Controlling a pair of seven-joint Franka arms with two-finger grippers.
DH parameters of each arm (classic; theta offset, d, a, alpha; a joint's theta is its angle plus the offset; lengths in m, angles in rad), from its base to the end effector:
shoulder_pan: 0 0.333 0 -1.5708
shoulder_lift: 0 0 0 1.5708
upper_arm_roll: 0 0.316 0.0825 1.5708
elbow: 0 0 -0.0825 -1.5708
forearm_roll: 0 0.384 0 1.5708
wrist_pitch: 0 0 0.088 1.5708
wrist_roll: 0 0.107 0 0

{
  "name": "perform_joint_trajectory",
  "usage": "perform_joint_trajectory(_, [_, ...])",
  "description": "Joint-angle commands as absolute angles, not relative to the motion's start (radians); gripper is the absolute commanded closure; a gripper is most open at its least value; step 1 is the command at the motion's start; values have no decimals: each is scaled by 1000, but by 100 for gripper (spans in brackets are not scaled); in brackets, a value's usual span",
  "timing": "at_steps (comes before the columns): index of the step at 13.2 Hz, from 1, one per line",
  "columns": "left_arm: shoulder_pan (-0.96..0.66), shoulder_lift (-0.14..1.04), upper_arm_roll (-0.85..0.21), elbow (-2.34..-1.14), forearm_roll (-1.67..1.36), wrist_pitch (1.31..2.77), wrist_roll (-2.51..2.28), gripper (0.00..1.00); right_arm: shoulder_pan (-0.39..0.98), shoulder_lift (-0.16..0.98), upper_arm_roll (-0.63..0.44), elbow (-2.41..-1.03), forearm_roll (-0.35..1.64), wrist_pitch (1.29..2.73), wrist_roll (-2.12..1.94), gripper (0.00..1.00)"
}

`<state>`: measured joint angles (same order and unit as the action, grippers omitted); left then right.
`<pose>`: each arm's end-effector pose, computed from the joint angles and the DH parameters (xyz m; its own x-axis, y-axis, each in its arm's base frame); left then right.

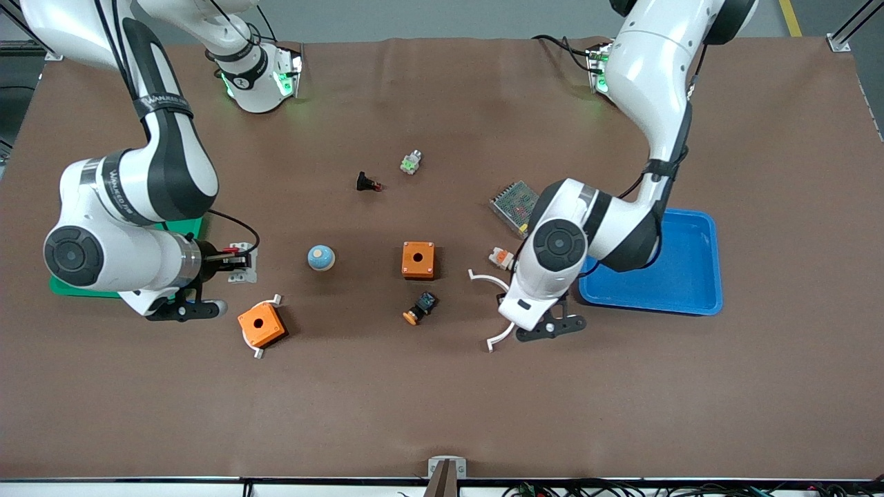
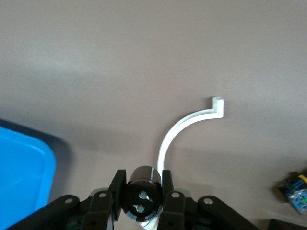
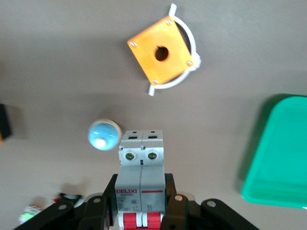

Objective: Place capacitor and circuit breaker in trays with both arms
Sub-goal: 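Carry the capacitor to the blue tray while the right gripper carries the breaker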

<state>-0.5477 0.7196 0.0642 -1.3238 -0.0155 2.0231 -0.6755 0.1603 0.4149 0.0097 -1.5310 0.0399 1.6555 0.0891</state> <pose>0.6459 -0.3521 0.3069 0.9832 0.1823 0.0030 0.1823 -0.9826 -0.0341 0.6343 0.1121 0.3974 0.9547 0.0706 -0.2889 0.0691 -0.9975 -0.0154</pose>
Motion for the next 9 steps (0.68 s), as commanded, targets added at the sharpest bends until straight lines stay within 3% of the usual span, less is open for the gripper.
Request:
perform_joint_trajectory(1, [-503,579,58,-1536,0,2028,-570,100,140,315,18,-1664,-26,1674,14,100])
perform_joint_trajectory(5, [-367,460,55,-1712,0,2046,-355,100,13,273,18,-1779,-55,1748,-214,100])
perform_joint_trajectory(9, [-264,457,55,-1794,0,2094,-180,100,-109,268,18,-1848,-110,1821,-457,100])
